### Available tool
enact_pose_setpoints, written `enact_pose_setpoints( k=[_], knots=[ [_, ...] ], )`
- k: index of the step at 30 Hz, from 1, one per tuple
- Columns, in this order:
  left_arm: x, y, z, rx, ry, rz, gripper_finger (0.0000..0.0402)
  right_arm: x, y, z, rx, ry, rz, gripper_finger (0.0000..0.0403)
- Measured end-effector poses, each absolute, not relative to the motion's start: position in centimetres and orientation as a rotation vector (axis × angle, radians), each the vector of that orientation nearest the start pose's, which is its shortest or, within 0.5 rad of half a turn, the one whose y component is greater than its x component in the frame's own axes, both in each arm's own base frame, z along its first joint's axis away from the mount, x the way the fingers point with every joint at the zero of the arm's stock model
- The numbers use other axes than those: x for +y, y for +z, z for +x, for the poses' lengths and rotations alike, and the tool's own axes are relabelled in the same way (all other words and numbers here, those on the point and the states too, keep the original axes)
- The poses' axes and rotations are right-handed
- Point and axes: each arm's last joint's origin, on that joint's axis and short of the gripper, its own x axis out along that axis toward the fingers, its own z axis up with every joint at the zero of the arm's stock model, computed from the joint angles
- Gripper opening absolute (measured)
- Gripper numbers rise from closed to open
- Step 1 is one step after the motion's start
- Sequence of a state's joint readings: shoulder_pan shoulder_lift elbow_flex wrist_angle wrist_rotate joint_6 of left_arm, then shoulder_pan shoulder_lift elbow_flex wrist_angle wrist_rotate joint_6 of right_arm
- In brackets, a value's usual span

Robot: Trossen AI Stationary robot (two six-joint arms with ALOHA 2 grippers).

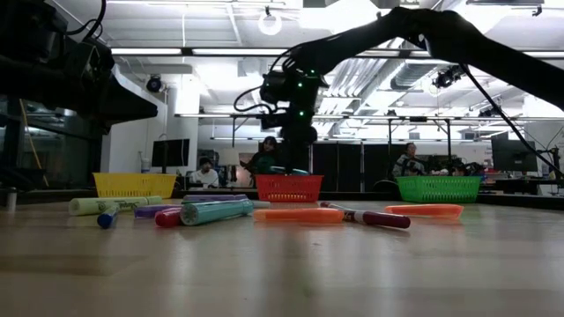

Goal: Pick & Place Markers
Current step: Put the blue pen into the red bin

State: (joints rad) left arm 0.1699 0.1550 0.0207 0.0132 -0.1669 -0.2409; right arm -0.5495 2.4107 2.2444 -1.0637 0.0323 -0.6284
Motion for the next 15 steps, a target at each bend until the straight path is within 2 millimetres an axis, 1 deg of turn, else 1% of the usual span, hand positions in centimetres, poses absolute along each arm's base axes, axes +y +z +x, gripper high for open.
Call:
enact_pose_setpoints(
  k=[6,11,15],
  knots=[
    [2.3,15.9,10.3,0.081,0.349,-0.239,0.0064,-26.0,20.6,42.6,1.284,-0.085,-0.172,0.0042],
    [2.3,15.9,10.3,0.081,0.349,-0.238,0.0064,-26.2,19.3,42.8,1.312,-0.077,-0.161,0.004],
    [2.3,15.9,10.3,0.081,0.349,-0.238,0.0064,-26.3,19.0,42.9,1.312,-0.077,-0.161,0.004]
  ],
)
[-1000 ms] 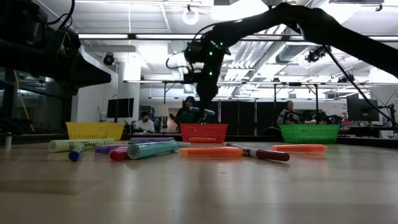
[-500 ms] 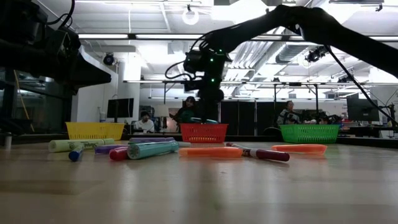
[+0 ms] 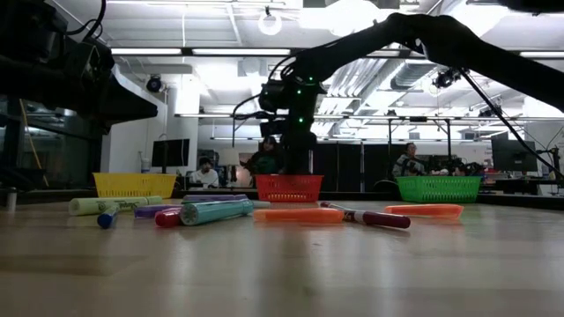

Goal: Pick & Place Markers
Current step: Put the blue pen into the red bin

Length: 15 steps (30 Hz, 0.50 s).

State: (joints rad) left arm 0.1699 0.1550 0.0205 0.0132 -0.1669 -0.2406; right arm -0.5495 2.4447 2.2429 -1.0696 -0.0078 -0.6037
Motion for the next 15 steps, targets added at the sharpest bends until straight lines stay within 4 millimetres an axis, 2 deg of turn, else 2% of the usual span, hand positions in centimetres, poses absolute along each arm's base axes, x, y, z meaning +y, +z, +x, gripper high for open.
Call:
enact_pose_setpoints(
  k=[15],
  knots=[
    [2.3,15.9,10.3,0.081,0.349,-0.239,0.0064,-26.3,17.9,43.1,1.316,-0.075,-0.095,0.005]
  ],
)
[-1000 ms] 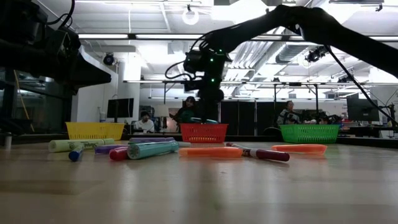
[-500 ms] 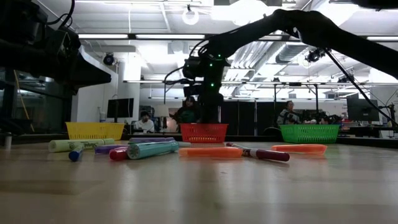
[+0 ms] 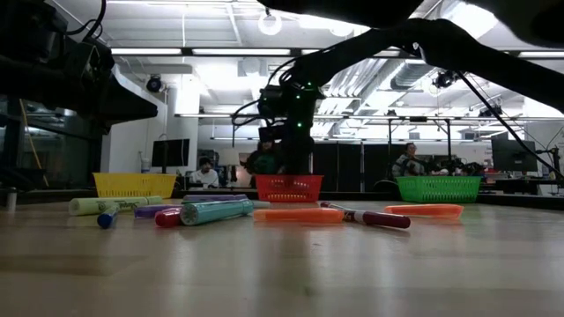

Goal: Pick & Place Markers
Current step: Put the blue pen into the red bin, then put the orange pen into the red bin

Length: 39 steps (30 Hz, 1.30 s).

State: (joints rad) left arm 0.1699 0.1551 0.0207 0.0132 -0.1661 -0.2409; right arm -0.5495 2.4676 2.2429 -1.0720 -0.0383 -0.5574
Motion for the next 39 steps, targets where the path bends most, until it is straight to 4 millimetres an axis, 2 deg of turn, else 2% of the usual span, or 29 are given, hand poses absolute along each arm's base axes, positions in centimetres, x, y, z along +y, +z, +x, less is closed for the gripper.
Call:
enact_pose_setpoints(
  k=[12,26,39],
  knots=[
    [2.3,15.9,10.3,0.08,0.348,-0.239,0.0064,-26.3,17.9,42.9,1.329,-0.09,-0.067,0.0053],
    [2.3,15.9,10.3,0.081,0.348,-0.239,0.0064,-26.4,17.9,42.9,1.343,-0.143,-0.083,0.0114],
    [2.3,15.9,10.3,0.081,0.348,-0.239,0.0064,-25.9,22.1,43.4,1.266,-0.26,-0.075,0.0115]
  ],
)
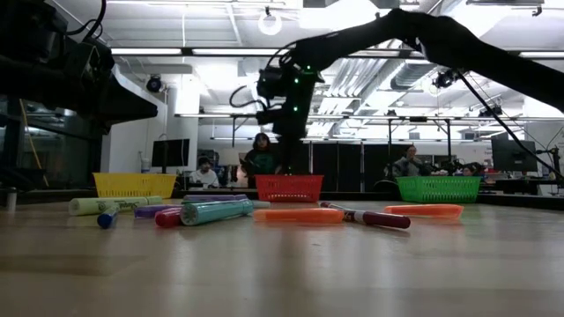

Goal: Pick & Place Markers
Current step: Put the orange pen into the red bin

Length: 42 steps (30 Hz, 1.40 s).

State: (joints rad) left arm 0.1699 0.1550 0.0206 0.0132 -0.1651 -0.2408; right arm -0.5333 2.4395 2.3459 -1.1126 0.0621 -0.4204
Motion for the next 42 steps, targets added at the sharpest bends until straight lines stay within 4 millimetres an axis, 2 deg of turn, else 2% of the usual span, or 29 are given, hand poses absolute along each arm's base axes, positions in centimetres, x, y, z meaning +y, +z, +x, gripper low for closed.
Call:
enact_pose_setpoints(
  k=[13,18,25,29,35,42],
  knots=[
    [2.3,15.9,10.3,0.08,0.348,-0.239,0.0064,-23.2,25.6,42.7,1.216,-0.331,0.124,0.0115],
    [2.3,15.9,10.3,0.081,0.349,-0.238,0.0064,-21.7,25.8,42.8,1.244,-0.335,0.177,0.013],
    [2.3,15.9,10.3,0.08,0.349,-0.238,0.0064,-18.7,25.9,43.3,1.311,-0.339,0.226,0.0206],
    [2.3,15.9,10.3,0.081,0.349,-0.239,0.0064,-16.8,26.0,42.9,1.403,-0.405,0.268,0.0233],
    [2.3,15.9,10.3,0.081,0.348,-0.238,0.0064,-14.1,26.0,42.3,1.538,-0.45,0.321,0.024],
    [2.3,15.9,10.3,0.081,0.348,-0.239,0.0064,-11.4,26.1,43.0,1.54,-0.378,0.31,0.0241]
  ],
)
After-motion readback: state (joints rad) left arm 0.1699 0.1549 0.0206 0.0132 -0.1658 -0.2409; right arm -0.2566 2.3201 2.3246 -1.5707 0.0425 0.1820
